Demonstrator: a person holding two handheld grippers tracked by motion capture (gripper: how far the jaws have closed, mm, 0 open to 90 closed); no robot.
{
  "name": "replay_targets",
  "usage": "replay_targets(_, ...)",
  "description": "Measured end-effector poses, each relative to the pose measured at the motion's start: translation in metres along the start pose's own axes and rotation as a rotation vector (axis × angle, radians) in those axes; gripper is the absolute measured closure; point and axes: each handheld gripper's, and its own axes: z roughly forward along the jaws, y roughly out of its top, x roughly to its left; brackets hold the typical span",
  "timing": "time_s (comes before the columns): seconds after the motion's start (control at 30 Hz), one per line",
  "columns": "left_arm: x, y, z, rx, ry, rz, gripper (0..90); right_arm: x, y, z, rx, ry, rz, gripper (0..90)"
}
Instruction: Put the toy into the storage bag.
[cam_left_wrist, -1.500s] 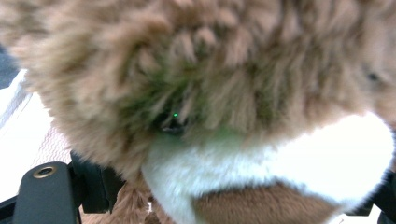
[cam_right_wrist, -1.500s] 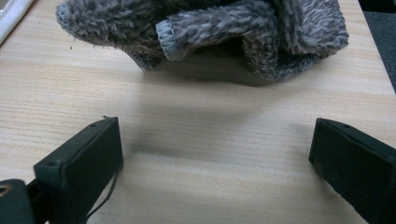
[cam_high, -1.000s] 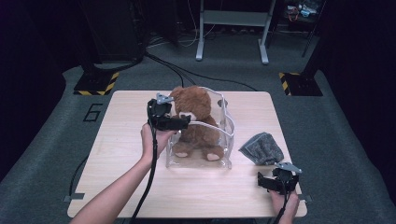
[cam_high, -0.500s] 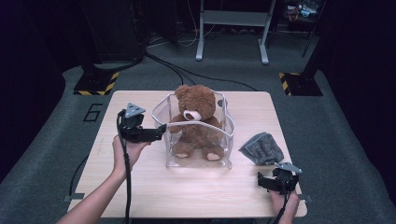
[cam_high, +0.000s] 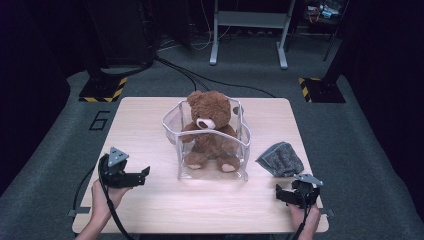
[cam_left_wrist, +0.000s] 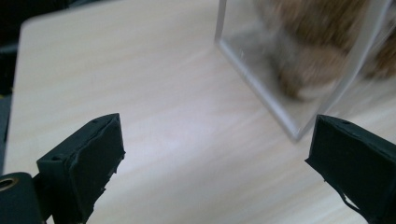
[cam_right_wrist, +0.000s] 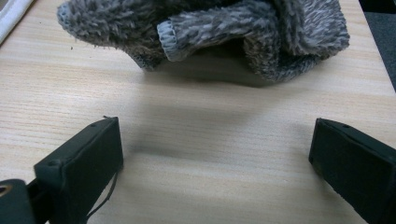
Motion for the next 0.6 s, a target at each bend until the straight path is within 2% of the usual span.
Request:
replay_targets(0.07,0.004,-0.016,0.012,0.037,0.009,-0.001,3.0,0.0,0.0,0.0,0.0,-0.001,0.001,2.3)
replay_targets(0.2,0.01,-0.045,0.031,0.088,0.025,-0.052,2.7,0.0,0.0,0.0,0.0,-0.001,0.0,2.3)
replay_targets(0.3,0.011,-0.06,0.041,0.099,0.04,-0.069,2.5,0.0,0.0,0.0,0.0,-0.001,0.0,2.3)
replay_targets(0.33,0.011,-0.063,0.043,0.1,0.046,-0.065,2.5,0.0,0.0,0.0,0.0,-0.001,0.0,2.3)
replay_targets(0.43,0.011,-0.073,0.049,0.109,0.044,-0.094,2.5,0.0,0.0,0.0,0.0,0.0,-0.002,2.3)
replay_targets(0.47,0.011,-0.076,0.05,0.084,0.057,-0.098,1.1,0.0,0.0,0.0,0.0,0.001,0.001,2.3)
replay_targets(0.6,0.014,-0.075,0.051,0.084,0.064,-0.109,0.4,0.0,0.0,0.0,0.001,0.002,0.001,2.3)
